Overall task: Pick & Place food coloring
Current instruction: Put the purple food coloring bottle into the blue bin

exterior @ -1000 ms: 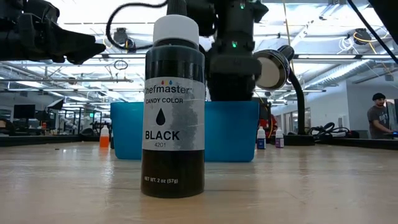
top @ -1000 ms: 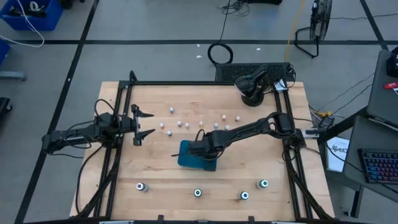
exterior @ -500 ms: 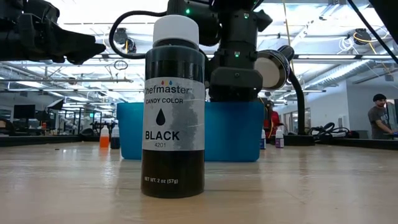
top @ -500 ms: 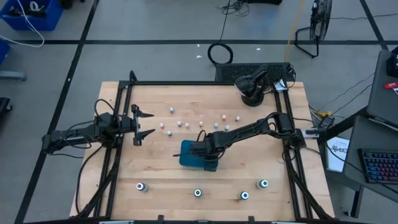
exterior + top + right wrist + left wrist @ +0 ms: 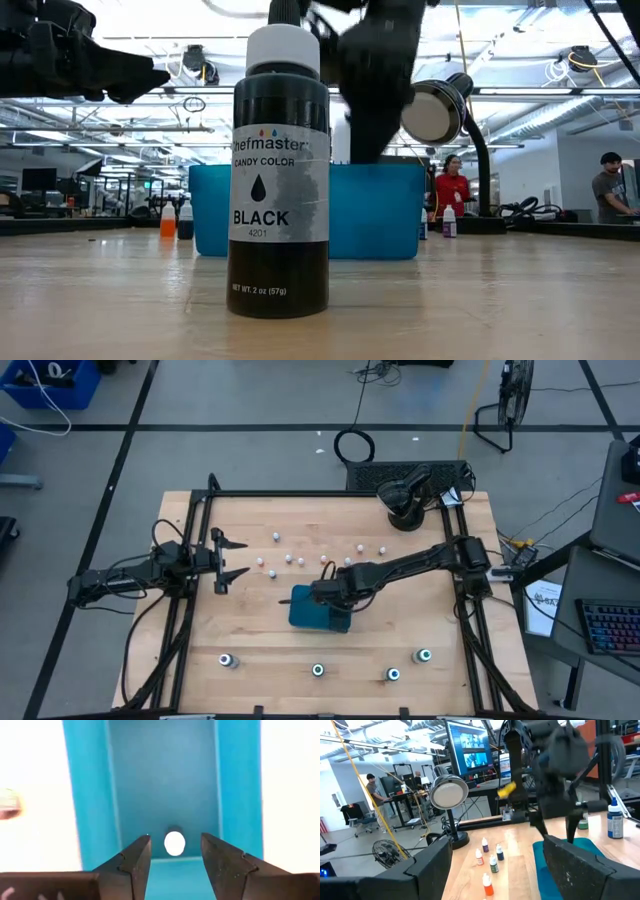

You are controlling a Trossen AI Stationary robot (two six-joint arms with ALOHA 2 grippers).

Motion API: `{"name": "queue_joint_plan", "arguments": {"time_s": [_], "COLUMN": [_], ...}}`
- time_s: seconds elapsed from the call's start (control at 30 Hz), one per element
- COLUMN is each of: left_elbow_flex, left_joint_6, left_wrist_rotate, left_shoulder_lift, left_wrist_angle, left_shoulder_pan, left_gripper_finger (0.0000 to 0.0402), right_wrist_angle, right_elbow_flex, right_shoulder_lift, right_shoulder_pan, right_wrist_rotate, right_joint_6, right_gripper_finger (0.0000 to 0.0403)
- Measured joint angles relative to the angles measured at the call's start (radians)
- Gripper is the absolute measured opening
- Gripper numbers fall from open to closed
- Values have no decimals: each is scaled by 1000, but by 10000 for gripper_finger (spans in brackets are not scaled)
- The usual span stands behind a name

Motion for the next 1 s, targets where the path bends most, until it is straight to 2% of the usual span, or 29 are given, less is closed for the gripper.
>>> {"name": "queue_joint_plan", "arguments": {"time_s": [0.13, 0.3, 0.43, 0.5, 0.8, 1.0], "left_elbow_flex": [0, 0, 0, 0, 0, 0], "left_joint_6": [0, 0, 0, 0, 0, 0], "left_wrist_rotate": [0, 0, 0, 0, 0, 0], "left_shoulder_lift": [0, 0, 0, 0, 0, 0], "left_wrist_angle": [-1, 0, 0, -1, -1, 0], "left_shoulder_pan": [0, 0, 0, 0, 0, 0], "left_gripper_finger": [306, 306, 306, 305, 306, 306], "right_wrist_angle": [-44, -221, -383, -395, -184, -1], "right_elbow_flex": [0, 0, -11, -48, -383, -536], "right_shoulder_lift": [-89, -197, -263, -294, -406, -416], "right_shoulder_pan": [-5, -27, -89, -133, -374, -455], "right_wrist_rotate": [44, 224, 361, 396, 305, 184], "right_joint_6": [0, 25, 102, 124, 96, 66], "right_gripper_finger": [158, 157, 165, 170, 191, 190]}}
